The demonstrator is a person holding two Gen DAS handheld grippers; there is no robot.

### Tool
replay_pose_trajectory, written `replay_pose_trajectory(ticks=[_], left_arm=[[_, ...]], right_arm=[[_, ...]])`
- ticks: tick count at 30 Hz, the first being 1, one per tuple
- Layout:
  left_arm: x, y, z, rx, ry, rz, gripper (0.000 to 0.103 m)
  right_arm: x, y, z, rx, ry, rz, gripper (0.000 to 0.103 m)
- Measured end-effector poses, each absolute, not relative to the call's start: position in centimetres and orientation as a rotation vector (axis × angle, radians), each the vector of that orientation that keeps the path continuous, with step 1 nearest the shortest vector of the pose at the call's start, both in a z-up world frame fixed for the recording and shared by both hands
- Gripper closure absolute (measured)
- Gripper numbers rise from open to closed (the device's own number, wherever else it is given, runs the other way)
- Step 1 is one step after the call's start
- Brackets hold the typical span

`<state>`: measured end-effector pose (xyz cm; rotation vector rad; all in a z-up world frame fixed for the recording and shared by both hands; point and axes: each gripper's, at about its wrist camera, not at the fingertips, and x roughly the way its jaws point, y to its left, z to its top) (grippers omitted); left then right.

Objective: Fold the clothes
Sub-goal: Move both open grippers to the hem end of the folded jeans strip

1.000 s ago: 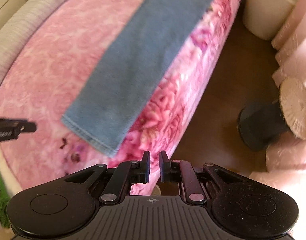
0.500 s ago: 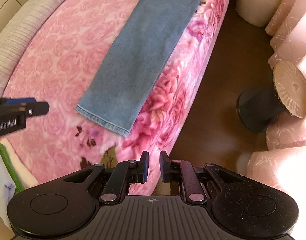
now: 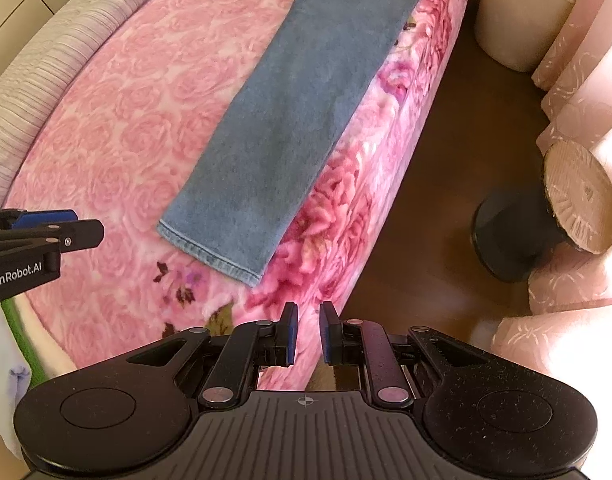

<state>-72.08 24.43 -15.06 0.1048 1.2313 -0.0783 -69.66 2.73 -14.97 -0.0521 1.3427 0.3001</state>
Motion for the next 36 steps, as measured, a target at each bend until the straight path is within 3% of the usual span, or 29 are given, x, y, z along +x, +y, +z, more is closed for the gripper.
replay_pose_trajectory(ticks=[11,20,22,24,25,36], left_arm=[[-72.3,25.6,-16.1,0.034,1.268,-0.077,0.081],[-73.0,32.4,-20.9,-0.439,1.313,-0.042,0.081],[-73.2,33.6,-22.4,-0.537,1.301,-0.021,0.081],[-73.3,34.8,-24.1,-0.63,1.291,0.006,0.081],[-73.4,35.4,-25.1,-0.675,1.287,0.02,0.08],[-72.4,38.7,-34.7,-1.003,1.224,0.129,0.078]], right_arm=[[-69.6,1.7,-15.0,-0.025,1.341,0.291,0.089],[-69.4,-1.9,-19.2,0.297,1.382,0.241,0.088],[-69.4,-2.8,-20.5,0.4,1.382,0.226,0.082],[-69.3,-3.7,-21.8,0.502,1.378,0.211,0.066],[-69.3,-4.1,-22.5,0.554,1.376,0.203,0.063],[-68.4,-4.3,-32.8,1.07,1.317,0.195,0.062]])
